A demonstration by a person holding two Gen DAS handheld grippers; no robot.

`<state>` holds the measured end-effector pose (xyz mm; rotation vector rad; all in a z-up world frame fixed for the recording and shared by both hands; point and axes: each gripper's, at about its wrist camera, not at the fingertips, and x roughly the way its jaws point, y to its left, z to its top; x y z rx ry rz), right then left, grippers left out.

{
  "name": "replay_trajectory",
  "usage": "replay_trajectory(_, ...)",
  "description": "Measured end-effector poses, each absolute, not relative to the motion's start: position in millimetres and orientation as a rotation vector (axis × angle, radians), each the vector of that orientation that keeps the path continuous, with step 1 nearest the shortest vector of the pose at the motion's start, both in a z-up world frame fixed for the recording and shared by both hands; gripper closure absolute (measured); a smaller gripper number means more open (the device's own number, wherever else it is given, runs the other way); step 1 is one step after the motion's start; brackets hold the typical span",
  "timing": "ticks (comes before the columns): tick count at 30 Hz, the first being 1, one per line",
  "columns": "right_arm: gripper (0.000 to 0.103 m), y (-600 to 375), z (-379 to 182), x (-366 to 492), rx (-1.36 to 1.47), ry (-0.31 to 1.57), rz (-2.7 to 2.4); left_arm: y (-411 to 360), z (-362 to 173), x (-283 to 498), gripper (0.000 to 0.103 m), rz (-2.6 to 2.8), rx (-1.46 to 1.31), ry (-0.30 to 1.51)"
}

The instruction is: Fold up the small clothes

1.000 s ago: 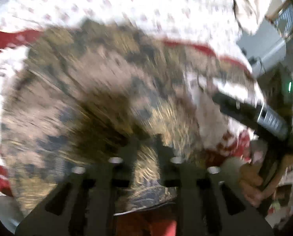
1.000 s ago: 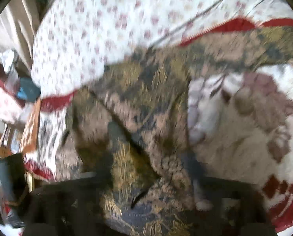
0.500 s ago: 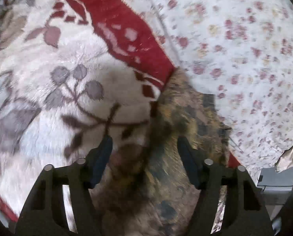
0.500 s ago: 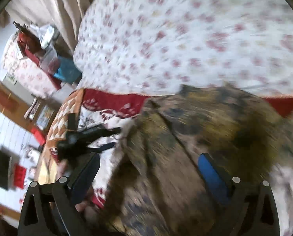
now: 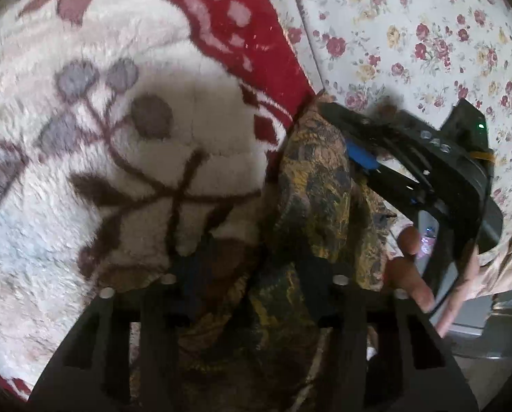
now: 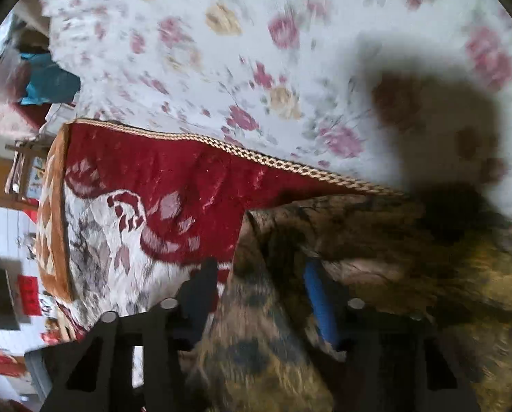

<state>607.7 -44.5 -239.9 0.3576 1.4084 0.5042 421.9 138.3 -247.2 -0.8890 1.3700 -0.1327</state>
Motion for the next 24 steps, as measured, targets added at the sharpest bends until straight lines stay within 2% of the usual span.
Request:
replay_trajectory(1,0.082,-42.3,-241.4,606.3,0.358,1.414,0.508,137.7,-248.0,421.6,0.069,-0.149,-0.904,1.373)
replay_trajectory(2,0.099,-40.3,-239.1,603.9,0.32,1.406,0.467,135.2,-247.2,422.2,0.073,-0.184,-0.909,1.377)
replay_trajectory(4,0.099,-43.1,-231.6,600.6,0.286,1.383,0.436,129.8,-243.0,422.7,0.074,-0.247,-0.901,1.375)
replay_trajectory(5,0.099,-45.4,-224.4,599.6,0.29,1.357,0.426,127.7,-238.9,421.7,0.089,-0.248,-0.883,1.363)
replay_trajectory(6,0.099,-47.7,-220.1,599.4,0.292,1.349,0.408,125.4,-234.9,421.7,0.098,-0.239,-0.854,1.357)
replay_trajectory(10,0.1,-59.4,-203.4,602.0,0.316,1.301,0.364,127.3,-209.0,414.9,0.099,-0.218,-0.794,1.273)
replay_trajectory(13,0.1,-70.3,-187.5,595.0,0.336,1.2,0.332,135.2,-196.7,409.1,0.099,-0.163,-0.759,1.23)
replay_trajectory(18,0.099,-71.3,-227.6,609.1,0.319,1.321,0.289,149.2,-230.8,408.2,0.098,-0.069,-0.822,1.388)
replay_trajectory(20,0.099,-79.4,-217.0,603.8,0.337,1.308,0.296,155.0,-224.2,407.7,0.098,-0.07,-0.853,1.342)
replay_trajectory(22,0.094,-94.7,-190.9,589.5,0.366,1.259,0.304,156.6,-207.1,406.9,0.086,-0.041,-0.794,1.276)
replay_trajectory(23,0.079,-105.2,-172.9,576.6,0.379,1.225,0.31,154.9,-194.3,405.3,0.07,-0.023,-0.745,1.227)
replay_trajectory(24,0.05,-117.3,-152.0,558.5,0.38,1.18,0.303,152.6,-188.0,404.8,0.053,-0.017,-0.719,1.202)
